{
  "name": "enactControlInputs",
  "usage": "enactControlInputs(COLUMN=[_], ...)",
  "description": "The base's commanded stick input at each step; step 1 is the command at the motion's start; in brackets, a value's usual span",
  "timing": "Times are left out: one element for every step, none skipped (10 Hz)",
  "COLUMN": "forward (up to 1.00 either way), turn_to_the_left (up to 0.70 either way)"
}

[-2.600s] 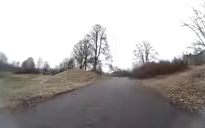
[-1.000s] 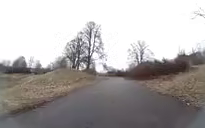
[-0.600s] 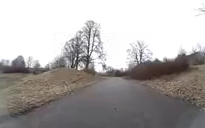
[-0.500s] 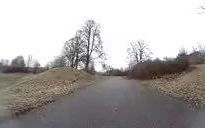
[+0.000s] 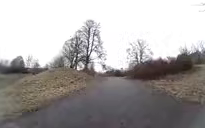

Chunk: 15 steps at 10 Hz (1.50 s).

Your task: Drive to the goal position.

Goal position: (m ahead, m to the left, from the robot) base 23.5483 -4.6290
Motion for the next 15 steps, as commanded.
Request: enactControlInputs(forward=[1.00, 1.00, 1.00, 1.00, 1.00, 1.00, 1.00, 1.00, 1.00, 1.00, 1.00, 1.00, 1.00, 1.00, 1.00], turn_to_the_left=[0.00, 0.00, 0.00, 0.00, 0.00, 0.00, 0.00, 0.00, 0.00, 0.00, 0.00, -0.16, -0.35, -0.22, -0.13])
